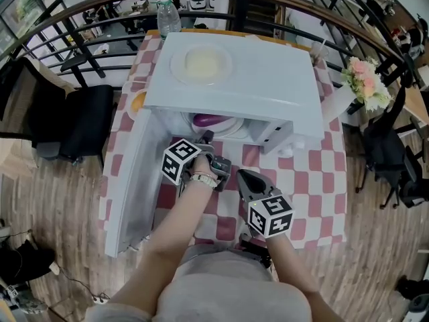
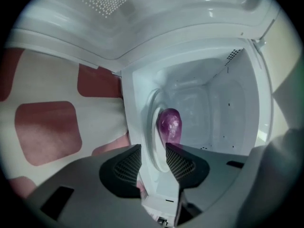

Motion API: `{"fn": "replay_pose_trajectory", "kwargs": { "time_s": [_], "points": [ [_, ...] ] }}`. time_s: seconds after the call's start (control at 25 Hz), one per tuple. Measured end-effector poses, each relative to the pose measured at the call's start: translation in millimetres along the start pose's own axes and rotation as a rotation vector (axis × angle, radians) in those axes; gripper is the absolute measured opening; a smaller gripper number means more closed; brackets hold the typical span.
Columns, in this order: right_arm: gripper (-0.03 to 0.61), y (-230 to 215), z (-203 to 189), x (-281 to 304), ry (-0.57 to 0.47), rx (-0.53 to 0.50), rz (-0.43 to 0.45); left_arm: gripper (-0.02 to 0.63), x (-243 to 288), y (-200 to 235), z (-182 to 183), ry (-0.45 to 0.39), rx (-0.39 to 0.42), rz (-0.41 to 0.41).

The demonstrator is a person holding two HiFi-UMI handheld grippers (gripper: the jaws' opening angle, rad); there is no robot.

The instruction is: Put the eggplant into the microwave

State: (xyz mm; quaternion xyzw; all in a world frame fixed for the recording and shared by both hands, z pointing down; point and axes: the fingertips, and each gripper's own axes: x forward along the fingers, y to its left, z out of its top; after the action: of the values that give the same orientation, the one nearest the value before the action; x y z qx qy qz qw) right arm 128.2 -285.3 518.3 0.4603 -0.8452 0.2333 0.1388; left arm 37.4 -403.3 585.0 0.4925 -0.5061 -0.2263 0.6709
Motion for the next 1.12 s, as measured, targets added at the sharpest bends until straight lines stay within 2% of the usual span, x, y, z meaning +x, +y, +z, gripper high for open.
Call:
{"fn": "replay_pose_trajectory", "kwargs": {
  "time_s": [0.4, 0.88, 1.12],
  "points": [
    [0.026, -1, -1, 3, -0.001, -0.001, -0.017, 0.173, 11, 17, -2, 0.043, -0.021, 0.058],
    [0.026, -17, -7, 3, 0.004, 0.031, -0.041, 0.195, 30, 19, 0, 0.034, -0.084, 0.085],
    [0.026, -19, -5, 2, -0.003, 0.035, -0.044, 0.199, 25, 14, -1, 0.039, -0.055, 0.048]
  ]
}}
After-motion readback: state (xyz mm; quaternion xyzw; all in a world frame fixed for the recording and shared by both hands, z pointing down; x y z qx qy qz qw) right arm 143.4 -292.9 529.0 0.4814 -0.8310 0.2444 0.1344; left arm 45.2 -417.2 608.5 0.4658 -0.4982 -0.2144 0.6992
